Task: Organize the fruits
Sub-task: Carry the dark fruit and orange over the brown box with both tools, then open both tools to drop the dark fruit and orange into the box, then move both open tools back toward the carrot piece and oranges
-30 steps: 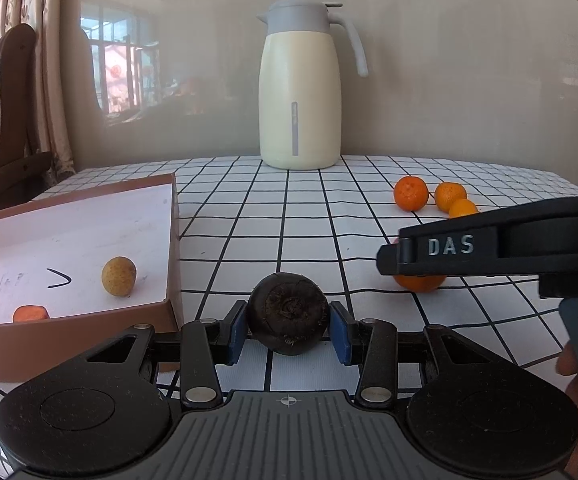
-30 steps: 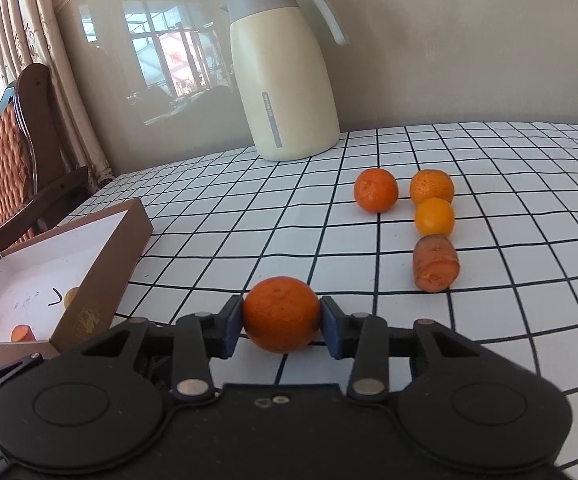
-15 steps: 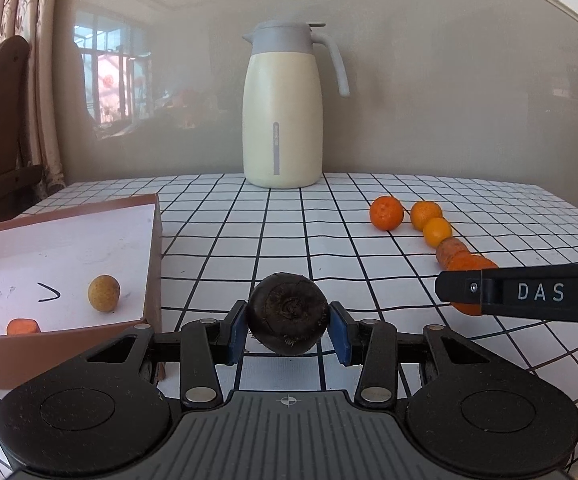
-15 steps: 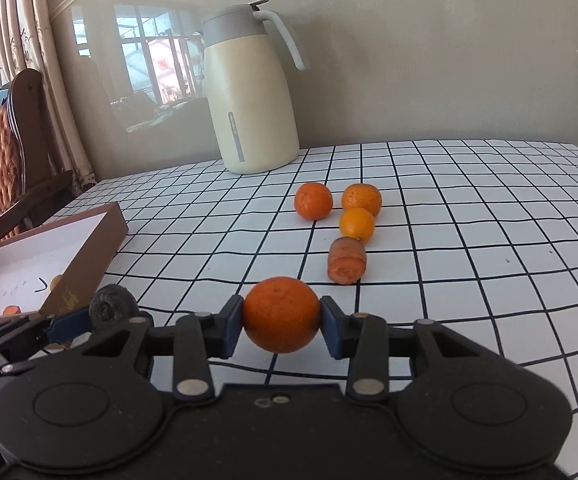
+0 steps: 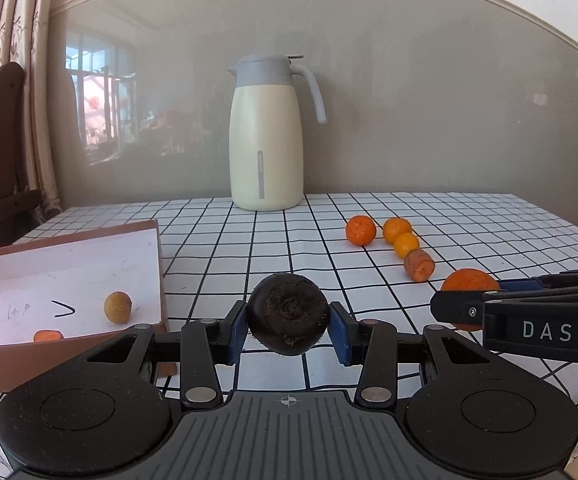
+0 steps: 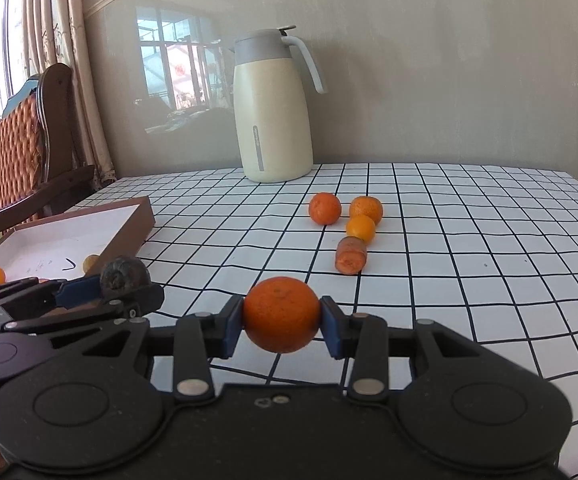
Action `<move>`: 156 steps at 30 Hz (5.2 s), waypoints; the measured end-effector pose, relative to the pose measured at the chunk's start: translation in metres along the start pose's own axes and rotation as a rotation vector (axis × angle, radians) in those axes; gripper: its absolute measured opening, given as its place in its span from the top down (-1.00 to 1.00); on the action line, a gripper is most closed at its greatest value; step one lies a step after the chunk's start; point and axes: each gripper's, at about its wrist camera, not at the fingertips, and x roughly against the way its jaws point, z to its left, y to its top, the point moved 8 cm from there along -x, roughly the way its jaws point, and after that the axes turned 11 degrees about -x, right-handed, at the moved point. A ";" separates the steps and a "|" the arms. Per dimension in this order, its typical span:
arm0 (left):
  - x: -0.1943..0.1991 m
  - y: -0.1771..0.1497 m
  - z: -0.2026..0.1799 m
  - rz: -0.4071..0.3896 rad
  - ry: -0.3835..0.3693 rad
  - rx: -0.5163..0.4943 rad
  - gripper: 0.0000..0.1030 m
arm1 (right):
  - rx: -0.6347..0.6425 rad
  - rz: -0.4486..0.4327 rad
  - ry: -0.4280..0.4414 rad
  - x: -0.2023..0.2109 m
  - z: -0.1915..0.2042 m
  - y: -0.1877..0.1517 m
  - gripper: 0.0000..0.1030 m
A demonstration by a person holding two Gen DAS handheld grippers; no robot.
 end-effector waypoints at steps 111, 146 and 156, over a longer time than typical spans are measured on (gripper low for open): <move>-0.016 -0.066 0.336 0.134 0.482 0.282 0.16 | 0.087 0.057 0.197 -0.151 0.219 0.016 0.32; 0.061 -0.020 0.272 0.006 0.567 0.242 -1.00 | 0.020 -0.233 0.311 -0.030 0.162 0.061 -0.88; 0.044 -0.001 0.210 -0.023 0.446 0.185 -1.00 | 0.030 -0.259 0.260 -0.011 0.121 0.062 -0.88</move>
